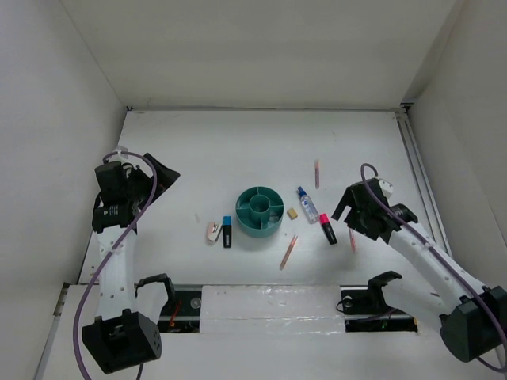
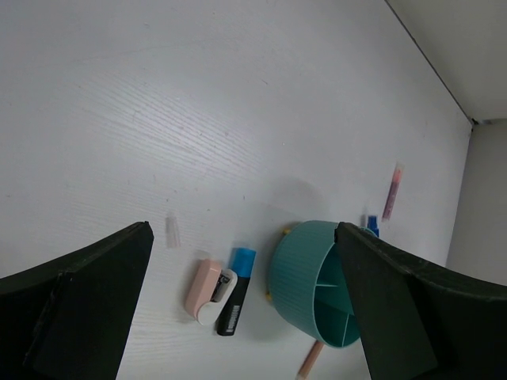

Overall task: Sort the stationery into containers
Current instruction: Pick up the pen from the center of the board.

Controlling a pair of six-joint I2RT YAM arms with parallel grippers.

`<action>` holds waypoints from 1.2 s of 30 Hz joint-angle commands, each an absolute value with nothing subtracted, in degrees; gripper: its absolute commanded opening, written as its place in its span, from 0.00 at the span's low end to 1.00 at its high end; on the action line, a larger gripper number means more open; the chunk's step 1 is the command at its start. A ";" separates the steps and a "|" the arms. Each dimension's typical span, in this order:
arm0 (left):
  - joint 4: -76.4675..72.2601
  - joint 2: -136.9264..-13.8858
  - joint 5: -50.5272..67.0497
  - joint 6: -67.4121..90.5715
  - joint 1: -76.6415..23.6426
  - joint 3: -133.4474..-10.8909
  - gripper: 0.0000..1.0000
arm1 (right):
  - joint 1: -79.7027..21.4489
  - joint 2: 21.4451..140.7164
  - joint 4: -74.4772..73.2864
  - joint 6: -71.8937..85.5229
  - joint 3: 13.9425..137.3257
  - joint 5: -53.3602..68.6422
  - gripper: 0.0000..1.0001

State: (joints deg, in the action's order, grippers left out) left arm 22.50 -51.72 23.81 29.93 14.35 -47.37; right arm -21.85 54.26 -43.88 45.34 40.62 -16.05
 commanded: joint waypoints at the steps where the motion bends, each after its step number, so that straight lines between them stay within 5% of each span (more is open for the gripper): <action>1: 20.22 -51.77 26.72 28.48 14.59 -47.46 1.00 | -20.22 55.02 -37.10 46.76 39.38 -16.00 1.00; 36: 18.54 -50.71 31.90 27.42 15.12 -46.41 1.00 | -9.94 72.07 -32.70 45.00 37.01 -4.58 0.87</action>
